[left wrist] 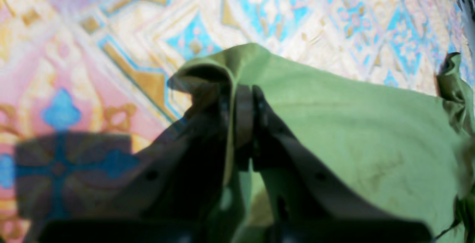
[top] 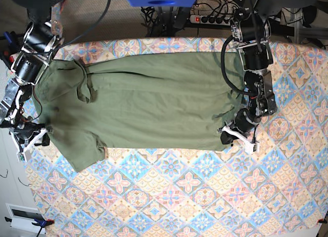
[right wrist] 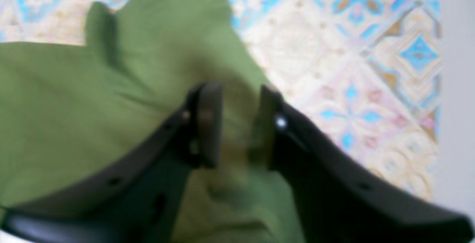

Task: Layout the t-shirt on the table in an organized manner, then fold the t-shirt properly
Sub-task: 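Move the right gripper to the other hem corner and grasp it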

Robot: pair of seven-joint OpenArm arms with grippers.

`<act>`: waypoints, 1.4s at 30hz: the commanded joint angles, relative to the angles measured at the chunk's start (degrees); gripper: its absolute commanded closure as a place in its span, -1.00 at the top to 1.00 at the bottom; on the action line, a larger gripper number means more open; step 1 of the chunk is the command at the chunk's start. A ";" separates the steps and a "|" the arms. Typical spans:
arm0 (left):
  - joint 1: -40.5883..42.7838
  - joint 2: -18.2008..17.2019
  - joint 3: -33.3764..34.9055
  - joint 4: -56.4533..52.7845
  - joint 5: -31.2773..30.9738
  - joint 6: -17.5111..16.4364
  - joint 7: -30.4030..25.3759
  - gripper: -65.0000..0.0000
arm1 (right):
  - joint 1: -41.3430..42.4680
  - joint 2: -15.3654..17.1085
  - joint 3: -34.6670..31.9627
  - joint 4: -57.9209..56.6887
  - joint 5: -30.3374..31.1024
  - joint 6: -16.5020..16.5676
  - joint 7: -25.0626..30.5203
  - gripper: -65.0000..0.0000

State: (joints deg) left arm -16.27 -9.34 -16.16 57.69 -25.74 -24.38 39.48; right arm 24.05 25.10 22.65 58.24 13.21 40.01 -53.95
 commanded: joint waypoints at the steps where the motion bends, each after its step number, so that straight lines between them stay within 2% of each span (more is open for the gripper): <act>1: -0.39 -0.37 -0.06 2.31 -0.94 -0.54 -0.94 -1.00 | 1.66 0.79 -0.54 -1.05 -0.60 -0.01 1.78 -0.33; 3: 0.76 -0.37 -0.06 4.15 -0.94 -0.54 -0.94 -1.00 | 3.51 0.79 -1.25 -4.83 -3.59 -0.01 5.29 -0.25; 7: 2.34 -1.43 -0.06 6.09 -0.94 -0.63 -0.94 -1.00 | 7.64 0.79 -1.60 -12.74 -7.01 -0.01 11.80 -0.25; 13: 2.69 -1.60 -0.06 6.18 -1.03 -0.72 -0.94 -1.00 | 9.13 0.79 -1.60 -21.97 -10.44 -0.01 21.29 -0.25; 23: 2.69 -1.69 -0.06 6.18 -1.03 -0.81 -0.94 -1.00 | 9.13 0.79 -1.60 -31.12 -11.23 -0.01 32.72 -0.24; 37: 2.87 -1.69 -0.06 6.18 -1.03 -0.81 -0.94 -1.00 | 8.96 0.79 -1.51 -34.11 -11.15 -0.01 43.71 -0.25; 41: 3.31 -1.69 -0.06 6.26 -1.12 -0.81 -0.94 -1.00 | 8.87 0.88 -1.60 -34.11 -11.76 -0.01 44.50 -0.23; 42: 3.31 -1.69 -0.06 6.26 -1.12 -0.81 -0.94 -1.00 | 8.87 0.88 -1.60 -34.11 -12.99 -1.90 44.50 -0.21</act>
State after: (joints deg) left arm -11.51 -10.46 -16.21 62.81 -25.74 -24.64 39.66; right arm 31.38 24.77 20.99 23.29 -0.82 38.13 -10.94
